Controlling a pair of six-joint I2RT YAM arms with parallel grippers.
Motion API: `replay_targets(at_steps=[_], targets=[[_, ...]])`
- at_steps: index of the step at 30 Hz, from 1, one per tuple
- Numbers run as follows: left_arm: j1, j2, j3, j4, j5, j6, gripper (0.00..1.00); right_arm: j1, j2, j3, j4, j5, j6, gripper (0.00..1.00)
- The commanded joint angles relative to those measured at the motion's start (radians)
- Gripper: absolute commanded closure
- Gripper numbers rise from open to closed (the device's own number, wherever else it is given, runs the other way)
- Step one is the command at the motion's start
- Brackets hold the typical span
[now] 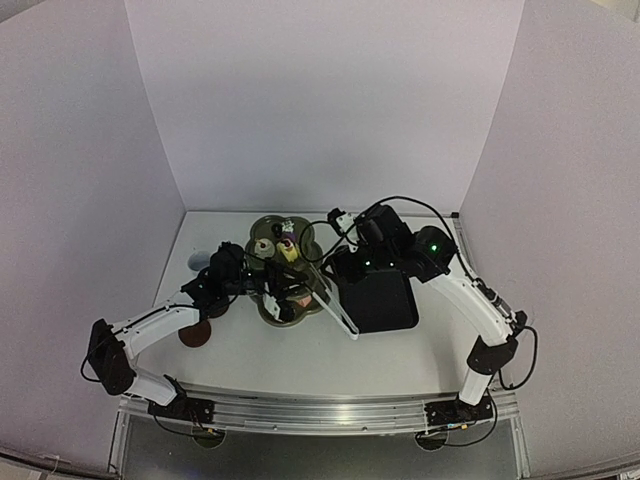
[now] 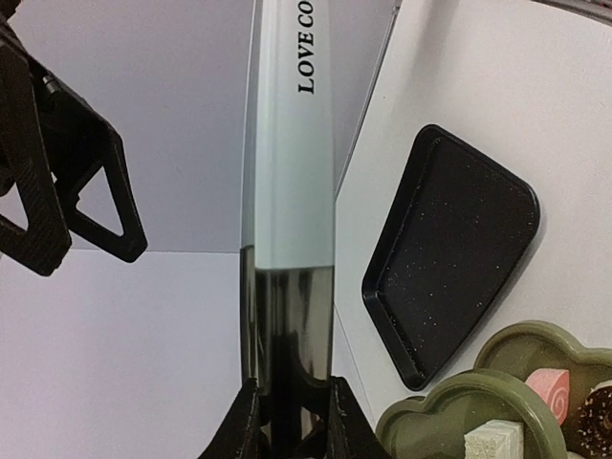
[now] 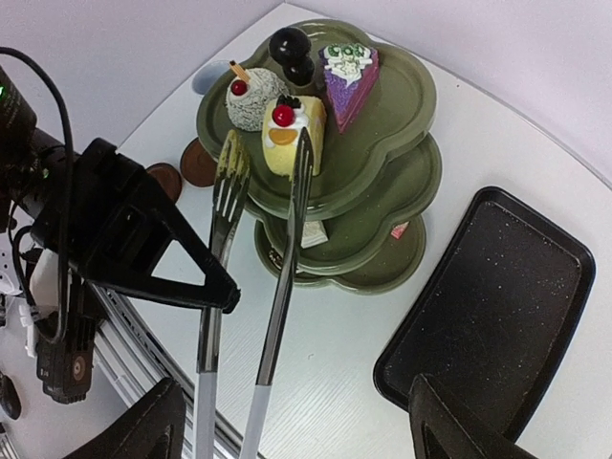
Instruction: Serve the afternoon tea
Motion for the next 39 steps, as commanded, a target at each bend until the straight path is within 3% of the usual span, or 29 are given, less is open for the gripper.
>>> replay_targets(at_steps=[1, 8, 15, 22, 30, 34, 39], targets=[[-0.001, -0.049, -0.012, 0.027, 0.048, 0.140, 1.00, 0.014, 0.030, -0.024, 0.017, 0.008, 0.053, 0.22], [-0.001, -0.027, 0.005, 0.054, 0.023, 0.137, 1.00, 0.036, 0.075, -0.041, 0.017, 0.001, 0.070, 0.23], [-0.001, -0.014, 0.030, 0.073, 0.005, 0.023, 1.00, 0.037, 0.130, -0.008, 0.016, 0.034, 0.077, 0.23], [-0.001, -0.018, 0.015, 0.093, 0.035, 0.053, 1.00, 0.037, 0.126, -0.031, 0.018, 0.021, 0.090, 0.33], [-0.002, -0.034, 0.000, 0.105, 0.032, 0.053, 1.00, 0.037, 0.122, -0.077, 0.019, 0.101, 0.123, 0.71], [-0.001, -0.047, -0.009, 0.104, 0.037, 0.058, 1.00, 0.037, 0.106, -0.088, 0.018, 0.189, 0.158, 0.98], [-0.001, -0.102, -0.040, 0.082, 0.071, 0.082, 1.00, 0.028, 0.016, -0.158, 0.018, 0.369, 0.225, 1.00]])
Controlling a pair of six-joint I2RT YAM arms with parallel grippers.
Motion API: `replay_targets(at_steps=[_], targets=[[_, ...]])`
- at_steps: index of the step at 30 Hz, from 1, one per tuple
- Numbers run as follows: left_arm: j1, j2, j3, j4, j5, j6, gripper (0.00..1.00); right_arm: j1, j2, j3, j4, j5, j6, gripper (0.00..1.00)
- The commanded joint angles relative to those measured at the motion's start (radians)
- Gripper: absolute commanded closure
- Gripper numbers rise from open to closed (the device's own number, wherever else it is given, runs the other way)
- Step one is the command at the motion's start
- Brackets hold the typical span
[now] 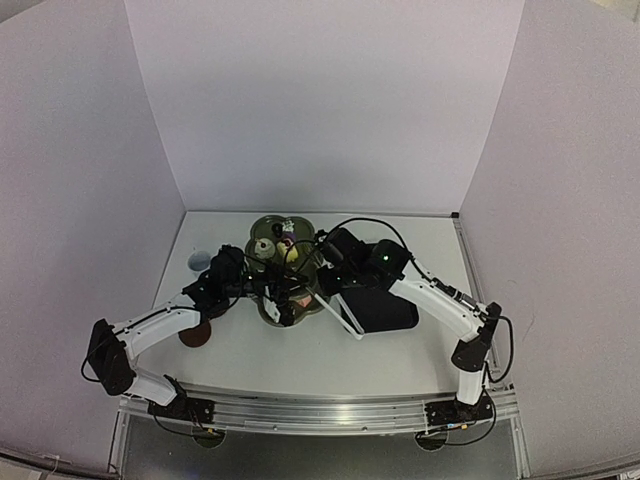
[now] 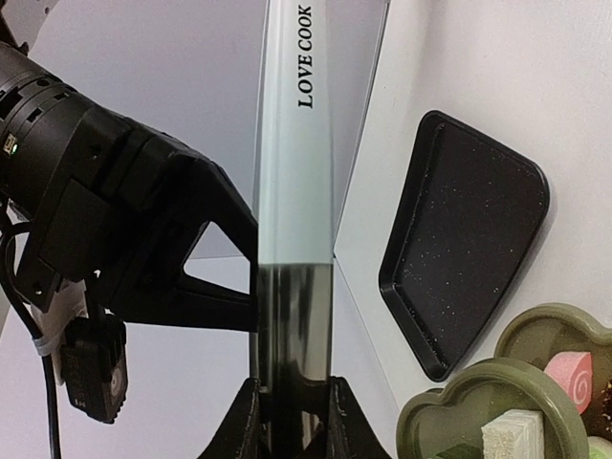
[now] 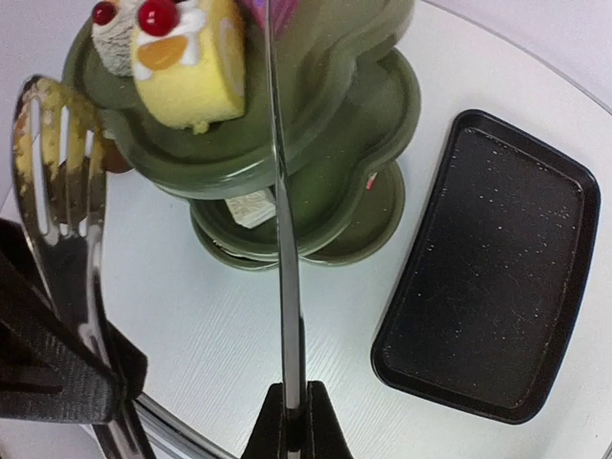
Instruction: Serve the afternoon tea
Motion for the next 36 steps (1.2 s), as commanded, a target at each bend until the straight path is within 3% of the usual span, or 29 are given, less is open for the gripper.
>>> replay_targets(at_steps=[1, 7, 10, 11, 14, 17, 20, 24, 29, 36], targets=[[0.001, -0.114, -0.025, 0.028, 0.090, 0.020, 1.00, -0.026, -0.121, -0.067, -0.027, 0.224, 0.061, 1.00], [0.000, -0.141, -0.037, 0.004, 0.101, 0.037, 1.00, -0.030, -0.179, -0.108, -0.026, 0.272, 0.094, 1.00], [0.000, -0.137, -0.035, 0.010, 0.097, 0.044, 0.98, -0.031, -0.187, -0.103, 0.001, 0.224, 0.088, 1.00], [0.000, -0.136, -0.036, 0.018, 0.096, 0.048, 0.92, -0.030, -0.189, -0.106, 0.023, 0.185, 0.074, 1.00], [0.001, -0.134, -0.046, 0.083, 0.086, 0.046, 0.59, -0.030, -0.199, -0.116, 0.106, 0.026, 0.035, 1.00], [0.000, -0.142, -0.047, 0.128, 0.063, 0.027, 0.24, -0.030, -0.199, -0.091, 0.115, -0.020, 0.030, 1.00], [0.001, -0.161, -0.053, 0.159, 0.043, 0.003, 0.07, -0.030, -0.211, -0.063, 0.123, -0.022, 0.026, 1.00], [0.001, -0.220, -0.072, 0.124, 0.027, -0.020, 0.01, -0.029, -0.231, -0.028, 0.131, 0.030, 0.027, 1.00], [0.001, -0.278, -0.091, 0.094, -0.091, -0.099, 0.00, -0.055, -0.278, -0.037, 0.134, 0.248, 0.063, 1.00], [0.002, -0.300, -0.008, 0.064, -0.345, -0.388, 0.00, -0.286, -0.324, -0.205, 0.141, 0.263, 0.120, 1.00]])
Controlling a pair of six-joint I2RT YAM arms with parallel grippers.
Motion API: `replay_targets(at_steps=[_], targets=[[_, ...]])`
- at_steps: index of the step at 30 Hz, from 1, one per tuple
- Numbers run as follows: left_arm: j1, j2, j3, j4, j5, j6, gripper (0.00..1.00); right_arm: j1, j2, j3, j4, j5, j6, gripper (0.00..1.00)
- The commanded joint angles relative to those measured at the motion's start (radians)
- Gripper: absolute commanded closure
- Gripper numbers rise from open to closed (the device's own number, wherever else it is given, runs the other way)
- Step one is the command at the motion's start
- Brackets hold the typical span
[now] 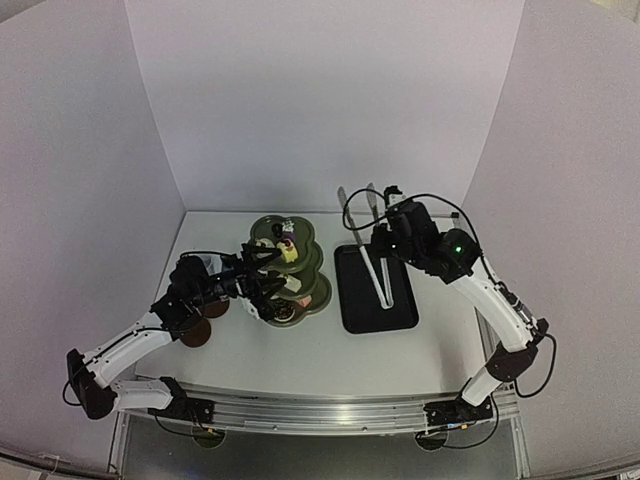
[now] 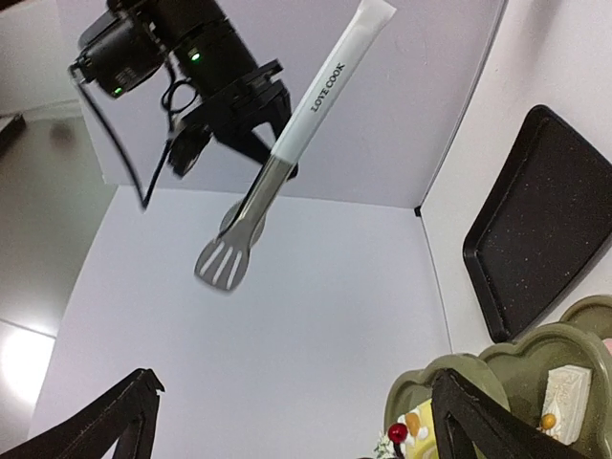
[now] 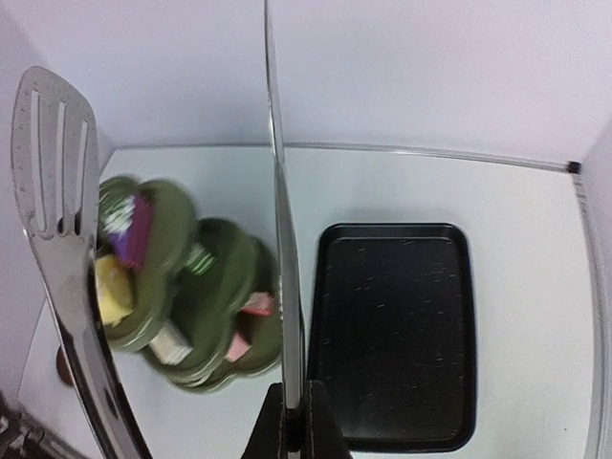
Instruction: Serve the afternoon tea
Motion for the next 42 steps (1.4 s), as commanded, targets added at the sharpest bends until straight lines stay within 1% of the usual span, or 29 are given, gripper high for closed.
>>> replay_targets(at_steps=[1, 4, 8, 11, 15, 19, 25, 28, 31, 33, 35, 40, 42], targets=[[0.006, -0.022, 0.097, -0.039, -0.232, -0.262, 0.00, -0.148, -0.028, -0.133, 0.026, 0.058, 0.047, 1.00], [0.020, -0.031, 0.133, -0.077, -0.333, -0.388, 0.00, -0.199, 0.006, -0.234, 0.040, 0.021, 0.060, 1.00], [0.052, -0.048, 0.175, -0.200, -0.431, -0.501, 0.00, -0.256, 0.052, -0.383, 0.179, -0.089, 0.036, 1.00], [0.106, -0.043, 0.212, -0.297, -0.515, -0.590, 0.00, -0.277, 0.105, -0.479, 0.271, -0.155, 0.013, 1.00], [0.210, -0.023, 0.270, -0.444, -0.566, -0.728, 0.00, -0.294, 0.183, -0.524, 0.315, -0.173, 0.003, 1.00], [0.264, -0.021, 0.261, -0.513, -0.621, -0.822, 0.00, -0.298, 0.242, -0.565, 0.372, -0.184, 0.007, 1.00], [0.331, -0.012, 0.253, -0.695, -0.634, -0.979, 0.00, -0.315, 0.343, -0.599, 0.458, -0.189, 0.004, 1.00], [0.340, -0.020, 0.224, -0.773, -0.623, -0.993, 0.00, -0.320, 0.386, -0.587, 0.473, -0.181, -0.006, 1.00], [0.349, -0.029, 0.162, -0.812, -0.631, -0.982, 0.00, -0.324, 0.414, -0.582, 0.487, -0.169, -0.009, 1.00], [0.370, -0.030, 0.143, -0.858, -0.594, -0.976, 0.00, -0.329, 0.430, -0.582, 0.500, -0.169, -0.017, 1.00], [0.399, -0.017, 0.155, -0.928, -0.518, -0.967, 0.01, -0.330, 0.439, -0.578, 0.504, -0.170, -0.029, 1.00], [0.436, 0.078, 0.202, -1.131, -0.431, -0.933, 0.01, -0.329, 0.445, -0.585, 0.508, -0.169, -0.046, 1.00], [0.471, 0.093, 0.200, -1.170, -0.384, -0.916, 0.01, -0.329, 0.450, -0.588, 0.510, -0.182, -0.065, 0.91]])
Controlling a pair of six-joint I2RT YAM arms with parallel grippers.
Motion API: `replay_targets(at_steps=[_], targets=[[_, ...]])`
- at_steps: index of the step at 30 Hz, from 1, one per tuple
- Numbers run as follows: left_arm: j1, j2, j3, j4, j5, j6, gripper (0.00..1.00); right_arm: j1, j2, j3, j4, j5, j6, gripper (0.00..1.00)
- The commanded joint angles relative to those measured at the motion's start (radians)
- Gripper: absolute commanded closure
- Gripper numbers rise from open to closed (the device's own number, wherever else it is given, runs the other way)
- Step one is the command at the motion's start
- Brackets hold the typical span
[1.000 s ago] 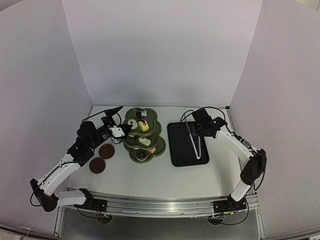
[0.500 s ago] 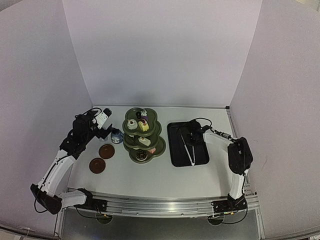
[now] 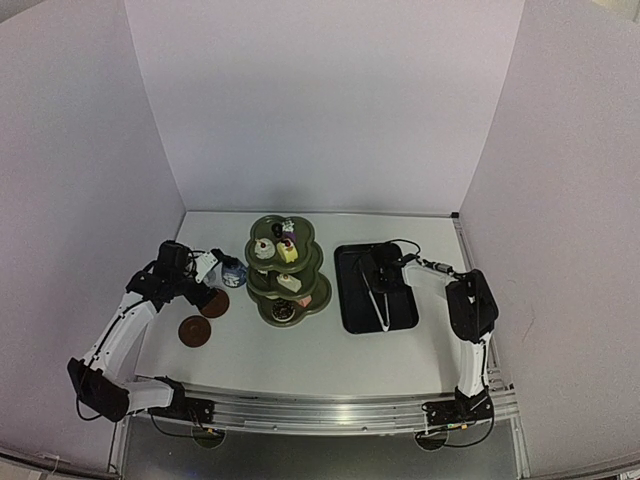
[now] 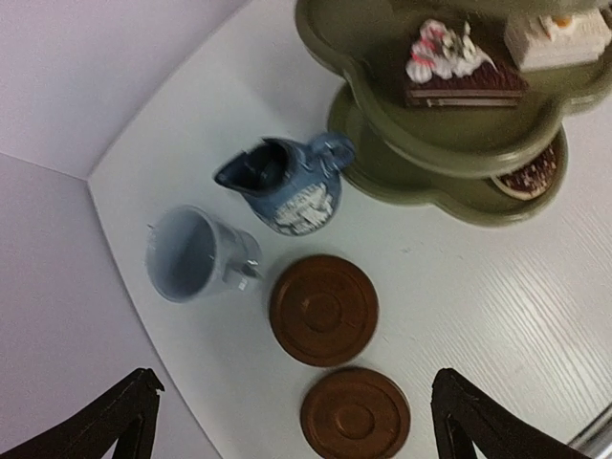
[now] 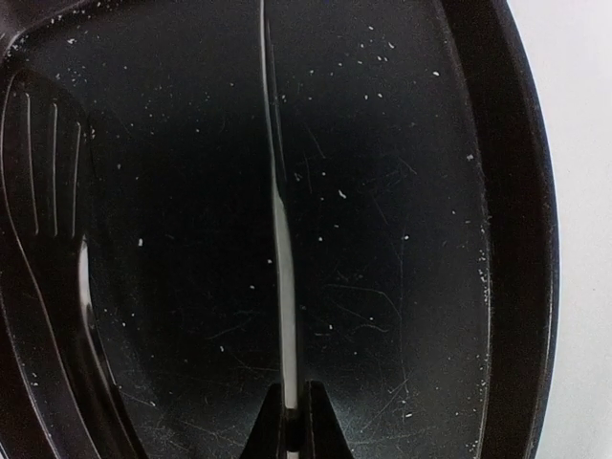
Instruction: Serve the afternoon tea
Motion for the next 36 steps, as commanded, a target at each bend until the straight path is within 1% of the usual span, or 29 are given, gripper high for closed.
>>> replay_targets(at_steps=[1, 4, 9, 11, 14, 16, 17, 19, 22, 23, 27, 29, 31, 33, 36], targets=[[0.053, 0.045, 0.033, -0.170, 0.122, 0.030, 0.01, -0.003, 0.023, 0.004, 0.025, -0.016, -0.046, 0.88], [0.067, 0.055, -0.002, -0.200, 0.108, 0.055, 0.01, -0.003, 0.024, 0.003, 0.025, -0.023, -0.077, 0.82], [0.092, 0.075, -0.041, -0.234, 0.098, 0.062, 0.01, -0.003, -0.015, 0.006, 0.019, -0.048, -0.114, 0.64], [0.104, 0.098, -0.043, -0.253, 0.093, 0.061, 0.01, -0.003, -0.049, 0.004, 0.010, -0.047, -0.119, 0.54], [0.118, 0.167, -0.047, -0.316, 0.077, 0.055, 0.04, -0.003, -0.123, 0.005, -0.007, -0.050, -0.125, 0.30], [0.122, 0.221, -0.051, -0.345, 0.077, 0.059, 0.06, -0.003, -0.172, 0.008, -0.021, -0.058, -0.123, 0.22], [0.122, 0.245, -0.050, -0.350, 0.078, 0.059, 0.06, -0.003, -0.200, 0.009, -0.027, -0.066, -0.116, 0.13], [0.122, 0.307, -0.047, -0.355, 0.075, 0.066, 0.10, -0.003, -0.252, 0.007, -0.035, -0.087, -0.093, 0.10], [0.124, 0.383, -0.048, -0.334, 0.050, 0.082, 0.26, -0.004, -0.334, -0.004, -0.036, -0.122, -0.053, 0.10], [0.127, 0.405, -0.051, -0.320, 0.052, 0.083, 0.29, -0.003, -0.357, -0.007, -0.036, -0.131, -0.038, 0.10], [0.143, 0.436, -0.065, -0.293, 0.105, 0.070, 0.36, -0.003, -0.423, -0.004, -0.042, -0.147, 0.017, 0.09], [0.143, 0.431, -0.101, -0.291, 0.128, 0.064, 0.41, -0.003, -0.453, -0.004, -0.049, -0.136, 0.056, 0.09], [0.143, 0.426, -0.156, -0.269, 0.111, 0.066, 0.47, -0.001, -0.477, -0.011, -0.051, -0.128, 0.085, 0.10], [0.145, 0.420, -0.198, -0.241, 0.095, 0.066, 0.48, 0.004, -0.497, -0.020, -0.051, -0.112, 0.106, 0.10], [0.144, 0.408, -0.244, -0.189, 0.106, 0.063, 0.41, 0.016, -0.521, -0.033, -0.053, -0.092, 0.119, 0.10]])
